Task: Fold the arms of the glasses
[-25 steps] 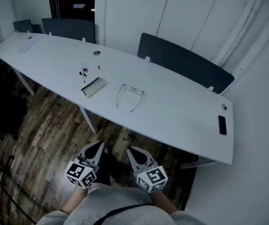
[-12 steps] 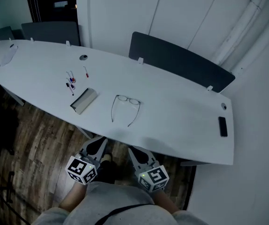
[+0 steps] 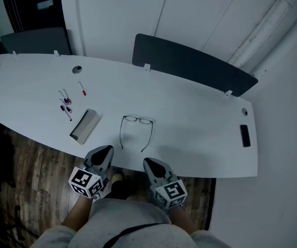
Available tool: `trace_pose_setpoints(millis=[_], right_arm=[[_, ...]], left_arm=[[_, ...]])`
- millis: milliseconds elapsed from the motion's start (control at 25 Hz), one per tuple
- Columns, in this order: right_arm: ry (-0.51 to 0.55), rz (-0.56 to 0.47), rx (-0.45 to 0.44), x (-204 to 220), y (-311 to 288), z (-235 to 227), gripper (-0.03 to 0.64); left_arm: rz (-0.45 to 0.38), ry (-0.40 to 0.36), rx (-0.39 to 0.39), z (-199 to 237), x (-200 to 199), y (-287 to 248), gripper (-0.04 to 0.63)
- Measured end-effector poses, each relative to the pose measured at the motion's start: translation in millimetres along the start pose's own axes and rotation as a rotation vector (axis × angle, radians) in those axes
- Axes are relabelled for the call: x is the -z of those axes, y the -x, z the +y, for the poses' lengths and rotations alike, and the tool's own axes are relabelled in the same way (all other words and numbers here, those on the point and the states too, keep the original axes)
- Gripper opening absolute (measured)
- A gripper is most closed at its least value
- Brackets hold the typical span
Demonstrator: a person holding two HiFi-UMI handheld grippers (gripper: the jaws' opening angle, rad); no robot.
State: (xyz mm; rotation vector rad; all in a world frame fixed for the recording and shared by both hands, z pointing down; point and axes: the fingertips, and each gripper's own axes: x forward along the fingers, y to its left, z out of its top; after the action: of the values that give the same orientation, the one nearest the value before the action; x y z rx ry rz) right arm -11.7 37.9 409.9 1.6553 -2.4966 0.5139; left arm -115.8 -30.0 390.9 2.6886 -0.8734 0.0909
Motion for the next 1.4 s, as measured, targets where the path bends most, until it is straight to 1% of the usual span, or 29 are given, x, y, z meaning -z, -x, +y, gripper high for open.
trace_pose_setpoints(millis=[120, 200, 280, 360, 440, 520, 600, 720, 840, 880, 920, 960, 1200, 1320, 1400], right_arm=[[-0.010, 0.010, 0.048, 0.5, -15.3, -13.9, 0.018], [-0.003, 0.020, 0.083, 1.7, -24.6, -24.3, 0.018], [0.028, 0.042, 0.124, 3.2, -32.6, -35.9, 0.018], [0.093, 0.078, 0.172, 5.2, -38.8, -48.2, 0.018], [0.187, 0.122, 0.214, 6.8, -45.2, -62.1, 0.019], [0.295, 0.178, 0.238, 10.0, -50.9, -76.2, 0.020], [0.412, 0.242, 0.240, 14.6, -54.2, -87.9, 0.020], [0.628, 0.334, 0.221, 19.9, -61.8, -105.4, 0.020], [0.838, 0.401, 0.170, 28.8, -73.5, -120.0, 0.024], [0.898, 0.425, 0.145, 32.7, -77.6, -124.5, 0.055], [0.950, 0.448, 0.118, 36.5, -81.8, -128.4, 0.106], [0.996, 0.465, 0.093, 40.1, -85.9, -131.4, 0.112], [1.250, 0.500, -0.007, 53.0, -107.6, -147.6, 0.130], [1.390, 0.494, -0.030, 56.1, -115.6, -153.8, 0.144], [1.466, 0.472, -0.047, 55.5, -119.2, -154.4, 0.144]], left_arm=[[0.027, -0.022, 0.040, 18.0, 1.0, -15.5, 0.014], [0.023, -0.024, 0.087, 26.0, -1.1, -24.0, 0.014], [0.014, -0.013, 0.138, 33.0, -3.6, -31.6, 0.014], [0.025, -0.018, 0.164, 41.3, -3.3, -38.2, 0.014], [0.047, -0.048, 0.172, 51.2, -1.5, -45.7, 0.015], [0.069, -0.081, 0.170, 62.6, 4.1, -53.2, 0.020], [0.092, -0.104, 0.154, 71.9, 11.3, -57.9, 0.082], [0.138, -0.147, 0.136, 79.9, 21.8, -66.0, 0.109], [0.184, -0.196, 0.134, 87.4, 36.7, -75.1, 0.127], [0.195, -0.212, 0.131, 90.0, 41.2, -78.2, 0.127], [0.206, -0.224, 0.126, 92.4, 44.8, -81.0, 0.129], [0.219, -0.233, 0.117, 95.0, 47.3, -83.4, 0.129], [0.278, -0.270, 0.059, 107.7, 58.7, -97.4, 0.127], [0.309, -0.294, 0.054, 110.6, 65.2, -104.2, 0.127], [0.315, -0.292, 0.055, 110.8, 68.1, -108.5, 0.127]])
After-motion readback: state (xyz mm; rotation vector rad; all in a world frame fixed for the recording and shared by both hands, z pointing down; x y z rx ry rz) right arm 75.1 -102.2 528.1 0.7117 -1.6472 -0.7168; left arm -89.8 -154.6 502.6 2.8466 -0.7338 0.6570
